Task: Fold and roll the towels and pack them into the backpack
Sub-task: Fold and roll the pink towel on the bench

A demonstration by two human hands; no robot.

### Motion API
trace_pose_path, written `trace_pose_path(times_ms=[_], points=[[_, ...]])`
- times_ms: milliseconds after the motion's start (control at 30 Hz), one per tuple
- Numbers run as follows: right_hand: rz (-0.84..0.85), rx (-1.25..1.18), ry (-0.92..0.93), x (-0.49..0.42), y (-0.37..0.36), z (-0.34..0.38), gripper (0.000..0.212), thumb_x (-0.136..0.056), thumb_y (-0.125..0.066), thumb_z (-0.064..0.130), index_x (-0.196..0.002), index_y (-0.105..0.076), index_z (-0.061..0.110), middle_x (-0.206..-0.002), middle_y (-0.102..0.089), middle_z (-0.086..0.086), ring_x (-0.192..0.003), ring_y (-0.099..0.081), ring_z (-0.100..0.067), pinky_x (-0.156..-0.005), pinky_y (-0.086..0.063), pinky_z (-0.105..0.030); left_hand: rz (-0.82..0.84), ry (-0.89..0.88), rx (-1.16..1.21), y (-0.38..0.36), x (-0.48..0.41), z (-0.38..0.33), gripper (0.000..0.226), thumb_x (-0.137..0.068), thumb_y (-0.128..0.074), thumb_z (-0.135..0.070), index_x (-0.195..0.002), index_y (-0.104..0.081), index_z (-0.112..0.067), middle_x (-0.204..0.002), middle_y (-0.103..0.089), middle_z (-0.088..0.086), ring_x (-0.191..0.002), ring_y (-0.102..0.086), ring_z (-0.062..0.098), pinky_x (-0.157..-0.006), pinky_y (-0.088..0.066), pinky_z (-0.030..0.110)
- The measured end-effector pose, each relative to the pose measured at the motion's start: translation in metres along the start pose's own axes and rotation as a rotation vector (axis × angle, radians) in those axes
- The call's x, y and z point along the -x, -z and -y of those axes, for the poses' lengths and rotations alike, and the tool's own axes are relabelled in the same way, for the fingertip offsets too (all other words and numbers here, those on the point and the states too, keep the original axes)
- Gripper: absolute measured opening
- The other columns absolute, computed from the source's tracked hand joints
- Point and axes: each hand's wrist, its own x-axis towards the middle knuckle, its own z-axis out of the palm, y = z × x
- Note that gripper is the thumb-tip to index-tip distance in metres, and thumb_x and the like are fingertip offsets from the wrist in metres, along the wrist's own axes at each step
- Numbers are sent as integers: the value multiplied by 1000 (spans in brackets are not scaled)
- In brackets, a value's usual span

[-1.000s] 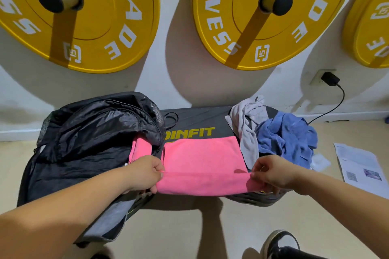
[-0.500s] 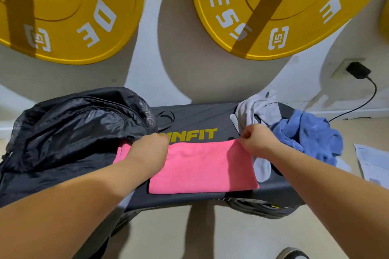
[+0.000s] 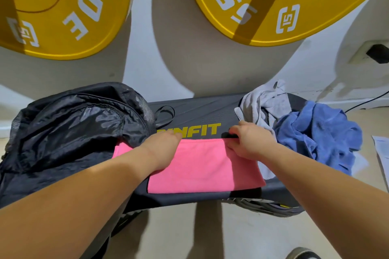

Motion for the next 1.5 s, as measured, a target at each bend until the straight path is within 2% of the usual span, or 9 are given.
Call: trace_pose_path(times_ms=[333, 500, 700, 900, 1100, 1233, 1300, 1433, 1500], points=[[125, 74, 24, -5, 11, -3, 27, -92, -58, 47, -77, -46, 28, -89, -51, 5, -100, -51, -22, -81, -48, -35, 44, 2, 93, 20, -2, -6, 22, -80, -57, -5, -91, -46, -20, -107, -56, 5, -98, -61, 30, -79, -54, 42], [177, 36, -71, 1, 15, -11, 20, -94, -57, 43, -92, -51, 25, -90, -58, 3, -85, -56, -23, -76, -50, -33, -133, 68, -100, 29, -6, -11, 38, -87, -56, -4, -122, -48, -15, -118, -58, 7, -113, -57, 31, -82, -51, 45], [186, 34, -86, 8, 13, -14, 27, -93, -59, 45, -109, -62, 23, -102, -67, -1, -95, -62, -25, -76, -47, -31, 83, 106, 38, 12, -18, -12, 43, -89, -61, -12, -129, -45, -15, -125, -53, 11, -119, -55, 35, -94, -52, 47], [244, 33, -71, 8, 16, -10, 21, -95, -55, 42, -91, -56, 22, -88, -57, 1, -83, -53, -22, -72, -43, -29, 163, 120, 51, 23, -33, -8, 8, -80, -59, -18, -81, -51, -19, -101, -68, 8, -90, -62, 31, -77, -53, 36], [233, -133, -170, 11, 16, -14, 32, -93, -57, 43, -76, -59, 16, -82, -65, -6, -79, -61, -27, -73, -50, -30, -131, 203, 282, 46, -65, 10, 16, -81, -61, -17, -95, -57, -24, -110, -69, 7, -103, -64, 32, -79, -50, 34], [278, -235, -203, 17, 13, -4, 45, -94, -56, 39, -80, -71, 0, -57, -62, -10, -47, -57, -23, -39, -43, -22, -489, 209, 416, 72, -88, 6, 35, -88, -58, -13, -122, -57, -20, -120, -66, 8, -111, -62, 34, -91, -53, 45], [306, -247, -233, 18, 11, -2, 47, -97, -51, 41, -77, -64, 1, -53, -61, -9, -38, -56, -21, -34, -42, -22, -520, 185, 435, 81, -81, -10, 33, -90, -57, -14, -122, -56, -20, -119, -65, 8, -109, -61, 34, -90, -53, 46], [296, -169, -243, 23, 16, 0, 46, -101, -41, 47, -75, -45, 10, -60, -53, -6, -47, -59, -25, -39, -44, -27, -162, 304, 228, 57, -34, -44, 27, -85, -58, -39, -101, -62, -17, -89, -69, 5, -96, -70, 31, -79, -54, 37], [289, -82, -212, 25, 14, 0, 45, -103, -35, 50, -84, -46, 11, -69, -50, -3, -67, -57, -27, -58, -48, -30, 127, 368, 355, 33, -10, -62, 34, -81, -56, -45, -85, -62, -12, -60, -69, 1, -65, -71, 23, -68, -58, 32]])
